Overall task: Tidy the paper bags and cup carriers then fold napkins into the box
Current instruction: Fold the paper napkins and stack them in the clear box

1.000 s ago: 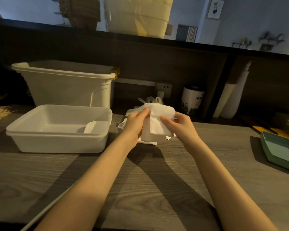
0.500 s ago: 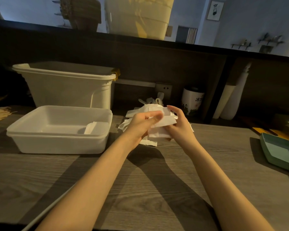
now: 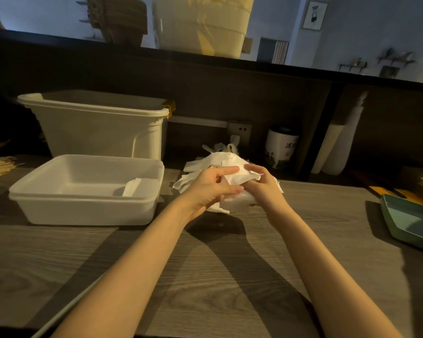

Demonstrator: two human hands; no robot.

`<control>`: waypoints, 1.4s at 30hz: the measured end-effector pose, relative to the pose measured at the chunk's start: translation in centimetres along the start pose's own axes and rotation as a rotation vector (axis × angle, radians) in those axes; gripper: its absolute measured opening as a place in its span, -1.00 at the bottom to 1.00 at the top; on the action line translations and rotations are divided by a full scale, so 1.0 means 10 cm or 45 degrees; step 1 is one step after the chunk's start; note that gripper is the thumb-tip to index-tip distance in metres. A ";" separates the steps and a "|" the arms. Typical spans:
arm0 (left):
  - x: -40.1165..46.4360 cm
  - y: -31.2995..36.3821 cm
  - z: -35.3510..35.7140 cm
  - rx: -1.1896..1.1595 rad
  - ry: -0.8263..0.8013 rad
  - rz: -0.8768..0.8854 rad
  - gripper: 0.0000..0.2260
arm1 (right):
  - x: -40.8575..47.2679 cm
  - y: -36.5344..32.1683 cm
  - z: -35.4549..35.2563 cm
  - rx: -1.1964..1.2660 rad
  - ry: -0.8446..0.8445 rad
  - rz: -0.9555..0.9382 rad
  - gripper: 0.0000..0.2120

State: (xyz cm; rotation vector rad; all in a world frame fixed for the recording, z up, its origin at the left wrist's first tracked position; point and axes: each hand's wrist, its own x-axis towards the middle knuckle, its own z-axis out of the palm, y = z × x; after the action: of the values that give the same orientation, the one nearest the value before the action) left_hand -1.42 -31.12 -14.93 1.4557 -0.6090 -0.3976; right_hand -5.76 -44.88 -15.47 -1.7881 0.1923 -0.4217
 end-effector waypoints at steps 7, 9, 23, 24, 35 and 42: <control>0.05 -0.06 0.00 0.345 0.149 -0.003 -0.58 | 0.01 0.03 0.02 -0.202 0.000 -0.132 -0.55; 0.05 -0.06 -0.01 0.376 0.159 -0.009 -0.58 | 0.00 0.03 0.00 -0.208 0.049 -0.228 -0.61; 0.04 0.03 -0.11 0.058 0.240 0.124 -0.55 | 0.16 0.13 -0.12 -0.149 0.428 -0.166 -0.76; 0.04 0.03 -0.13 0.069 0.289 0.117 -0.58 | 0.17 0.16 -0.14 -0.230 0.440 -0.174 -0.76; 0.06 0.01 -0.21 0.119 0.690 0.075 -0.80 | 0.23 0.41 -0.14 -0.565 0.440 -0.091 -0.58; 0.05 0.03 -0.18 0.135 0.660 0.087 -0.82 | 0.30 0.40 -0.08 -0.453 0.522 -0.074 -0.77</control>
State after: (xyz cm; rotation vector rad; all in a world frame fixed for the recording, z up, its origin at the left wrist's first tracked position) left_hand 0.06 -29.96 -14.53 1.5558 -0.2620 0.0723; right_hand -2.94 -47.69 -18.64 -2.0401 0.5309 -0.8372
